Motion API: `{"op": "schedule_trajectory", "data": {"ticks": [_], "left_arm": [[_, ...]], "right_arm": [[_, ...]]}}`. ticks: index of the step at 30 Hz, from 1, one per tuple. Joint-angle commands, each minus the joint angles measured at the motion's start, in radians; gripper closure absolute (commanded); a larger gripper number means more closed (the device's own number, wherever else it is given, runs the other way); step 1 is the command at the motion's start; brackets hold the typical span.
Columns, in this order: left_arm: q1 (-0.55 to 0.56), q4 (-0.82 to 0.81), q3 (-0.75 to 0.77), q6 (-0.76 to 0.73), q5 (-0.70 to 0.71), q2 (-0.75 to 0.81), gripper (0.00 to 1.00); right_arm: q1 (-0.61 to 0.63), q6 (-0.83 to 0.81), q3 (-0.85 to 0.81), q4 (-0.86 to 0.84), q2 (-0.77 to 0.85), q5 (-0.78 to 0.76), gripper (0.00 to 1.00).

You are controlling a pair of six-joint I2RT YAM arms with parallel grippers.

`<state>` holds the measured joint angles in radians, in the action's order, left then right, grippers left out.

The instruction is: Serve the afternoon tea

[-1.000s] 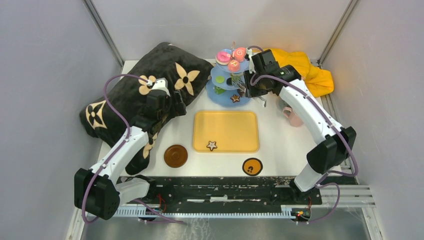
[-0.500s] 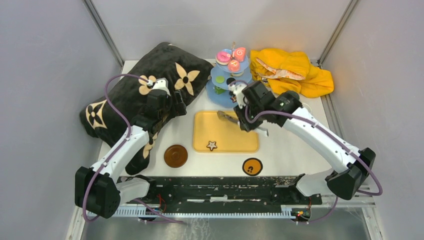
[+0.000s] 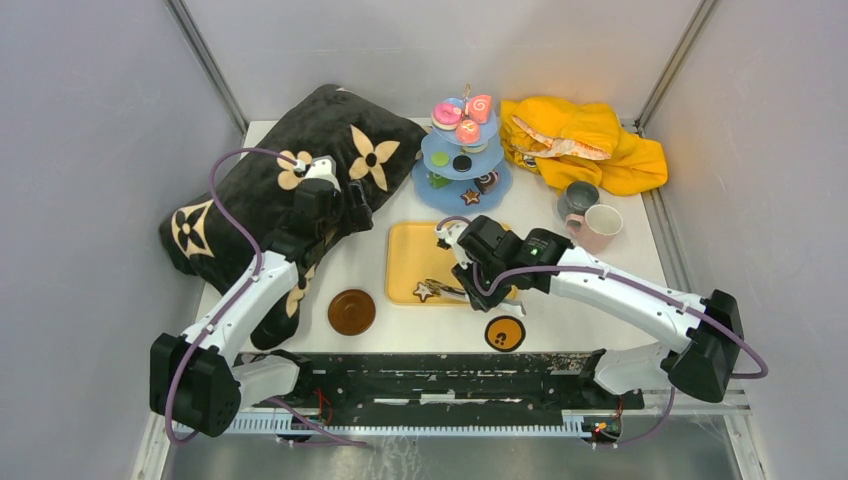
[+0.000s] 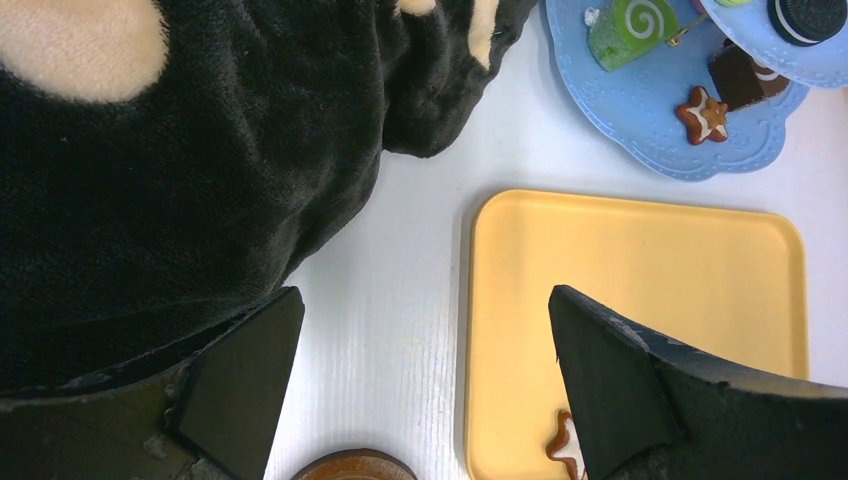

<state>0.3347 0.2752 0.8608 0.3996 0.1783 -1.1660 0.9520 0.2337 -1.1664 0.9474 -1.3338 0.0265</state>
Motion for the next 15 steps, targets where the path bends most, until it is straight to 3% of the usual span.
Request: {"op": "schedule_trajectory", "data": {"ticks": [1, 15], "left_arm": [[-0.005, -0.038, 0.023, 0.036, 0.01, 0.033, 0.0], [-0.004, -0.045, 0.026, 0.033, 0.001, 0.019, 0.0]], "right_arm": [[0.02, 0.037, -0.008, -0.08, 0.009, -0.001, 0.79], [0.04, 0.045, -0.018, -0.094, -0.096, -0.024, 0.81]]}}
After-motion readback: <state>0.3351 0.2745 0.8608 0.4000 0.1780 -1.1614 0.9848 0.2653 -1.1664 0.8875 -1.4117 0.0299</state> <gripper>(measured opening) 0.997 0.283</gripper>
